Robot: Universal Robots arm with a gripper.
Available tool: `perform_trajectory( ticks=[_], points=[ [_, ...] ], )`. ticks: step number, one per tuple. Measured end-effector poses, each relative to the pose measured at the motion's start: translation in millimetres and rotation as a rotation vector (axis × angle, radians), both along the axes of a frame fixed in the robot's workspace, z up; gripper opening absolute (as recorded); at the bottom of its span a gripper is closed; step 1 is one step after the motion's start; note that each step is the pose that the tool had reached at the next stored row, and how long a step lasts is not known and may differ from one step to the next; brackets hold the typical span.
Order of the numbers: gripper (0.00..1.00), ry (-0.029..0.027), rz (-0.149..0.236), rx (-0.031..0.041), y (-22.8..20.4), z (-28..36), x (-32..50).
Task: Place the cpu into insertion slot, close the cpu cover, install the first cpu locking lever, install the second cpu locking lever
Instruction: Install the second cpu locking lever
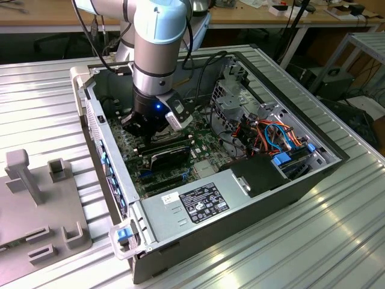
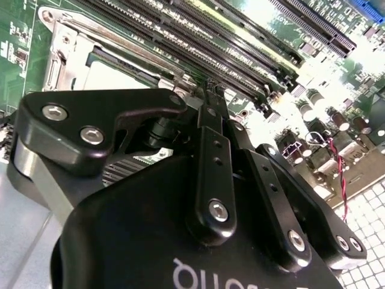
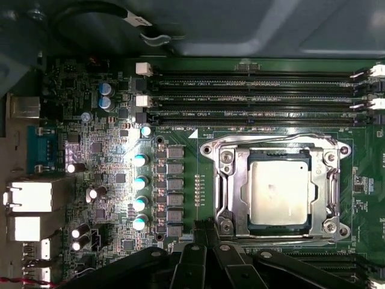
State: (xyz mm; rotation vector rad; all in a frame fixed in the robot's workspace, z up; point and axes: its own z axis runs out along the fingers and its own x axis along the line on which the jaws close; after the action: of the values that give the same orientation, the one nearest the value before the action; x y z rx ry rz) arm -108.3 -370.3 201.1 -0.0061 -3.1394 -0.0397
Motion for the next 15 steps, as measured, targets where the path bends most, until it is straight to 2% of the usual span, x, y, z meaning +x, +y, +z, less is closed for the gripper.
perform_trajectory(
  ticks=[4, 6, 11, 15],
  points=[
    [0.11, -0.0001, 0.0, -0.0002, -1.1, 2.1, 0.1],
    [0.11, -0.0001, 0.0, 0.0001, -0.4, 5.5, 0.1],
    [0.11, 0.0001, 0.0, -0.0002, 1.4, 7.9, 0.3],
    [0.11, 0.0, 0.0, -0.0001, 1.6, 8.1, 3.5]
  ],
)
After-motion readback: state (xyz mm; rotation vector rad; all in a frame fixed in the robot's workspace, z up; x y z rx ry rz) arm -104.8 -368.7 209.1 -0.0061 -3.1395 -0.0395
